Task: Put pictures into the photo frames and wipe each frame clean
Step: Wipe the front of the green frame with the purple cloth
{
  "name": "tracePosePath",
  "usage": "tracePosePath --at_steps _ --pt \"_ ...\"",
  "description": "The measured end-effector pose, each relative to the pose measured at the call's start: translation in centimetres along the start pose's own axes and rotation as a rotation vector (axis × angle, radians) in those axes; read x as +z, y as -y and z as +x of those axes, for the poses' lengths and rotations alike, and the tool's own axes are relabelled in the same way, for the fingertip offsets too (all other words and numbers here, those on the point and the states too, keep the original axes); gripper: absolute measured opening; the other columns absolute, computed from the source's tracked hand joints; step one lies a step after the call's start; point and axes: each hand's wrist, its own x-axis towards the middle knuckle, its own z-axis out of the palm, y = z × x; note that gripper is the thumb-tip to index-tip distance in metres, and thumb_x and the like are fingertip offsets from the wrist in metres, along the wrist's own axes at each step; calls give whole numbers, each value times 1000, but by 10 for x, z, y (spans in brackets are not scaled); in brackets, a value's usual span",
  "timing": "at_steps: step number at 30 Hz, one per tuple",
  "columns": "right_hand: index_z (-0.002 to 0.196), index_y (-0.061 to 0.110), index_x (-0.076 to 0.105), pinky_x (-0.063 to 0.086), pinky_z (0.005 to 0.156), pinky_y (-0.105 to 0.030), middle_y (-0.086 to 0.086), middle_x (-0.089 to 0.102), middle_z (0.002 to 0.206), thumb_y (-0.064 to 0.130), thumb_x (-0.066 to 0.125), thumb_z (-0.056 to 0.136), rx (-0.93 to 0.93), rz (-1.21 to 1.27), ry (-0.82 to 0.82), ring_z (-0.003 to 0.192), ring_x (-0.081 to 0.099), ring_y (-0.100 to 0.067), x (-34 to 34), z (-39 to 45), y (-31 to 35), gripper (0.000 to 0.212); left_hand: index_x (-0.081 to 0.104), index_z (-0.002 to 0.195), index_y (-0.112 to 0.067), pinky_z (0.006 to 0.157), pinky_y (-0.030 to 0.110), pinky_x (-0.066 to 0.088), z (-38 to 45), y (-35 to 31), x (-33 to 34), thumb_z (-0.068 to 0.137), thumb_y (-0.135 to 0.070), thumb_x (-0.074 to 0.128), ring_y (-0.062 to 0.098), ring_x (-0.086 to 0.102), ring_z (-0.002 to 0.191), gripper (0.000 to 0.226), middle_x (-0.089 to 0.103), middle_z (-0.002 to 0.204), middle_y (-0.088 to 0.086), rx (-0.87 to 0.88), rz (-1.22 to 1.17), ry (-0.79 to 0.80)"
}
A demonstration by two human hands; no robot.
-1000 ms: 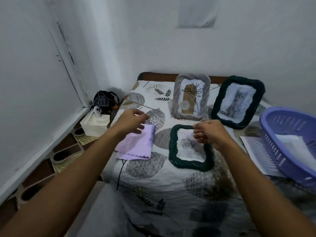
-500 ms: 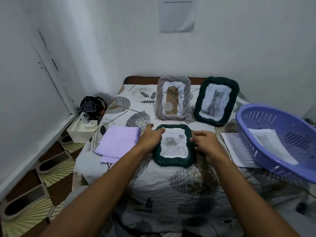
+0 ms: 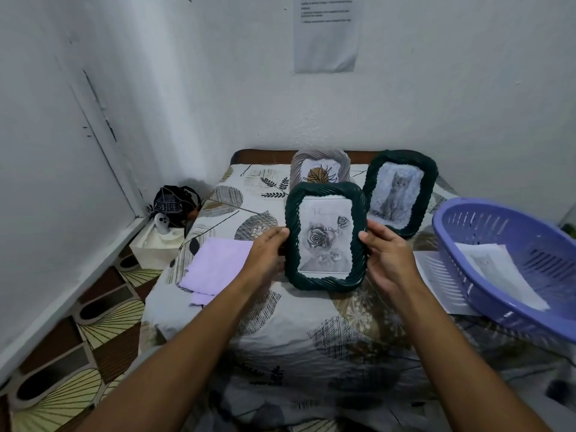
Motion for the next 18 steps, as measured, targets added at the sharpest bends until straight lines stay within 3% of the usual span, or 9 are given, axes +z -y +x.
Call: tracePosePath --at_steps 2,4,10,13,18 --pt "104 0 63 59 74 -29 -8 72 80 -17 55 81 -2 13 3 77 66 -21 2 0 0 29 59 104 -7 77 36 58 0 -1 3 101 -23 43 18 67 84 23 71 94 8 -29 -59 37" --pt "104 0 63 59 75 -29 -8 73 80 -17 55 81 -1 24 8 79 65 -22 3 0 1 30 61 109 -7 77 39 59 0 -4 5 101 -26 43 21 70 88 27 74 94 8 -73 -145 82" --pt "104 0 63 59 72 -28 -9 73 81 -17 54 81 0 42 49 78 67 -21 8 -3 3 30 54 130 -6 84 46 56 3 -10 -1 91 -36 48 34 61 113 49 63 123 18 -187 -299 197" --pt "111 -3 61 58 68 -26 -11 73 86 -16 54 82 4 53 75 77 68 -20 14 -1 4 33 54 129 -4 85 43 56 6 -14 -6 86 -34 51 32 62 110 52 64 121 18 -149 -361 213" --pt "114 0 62 57 69 -26 -11 72 93 -14 56 83 10 13 139 82 67 -20 41 10 1 34 62 117 -10 87 40 55 15 -24 -24 99 -37 40 26 66 104 39 69 115 12 -80 -389 183"
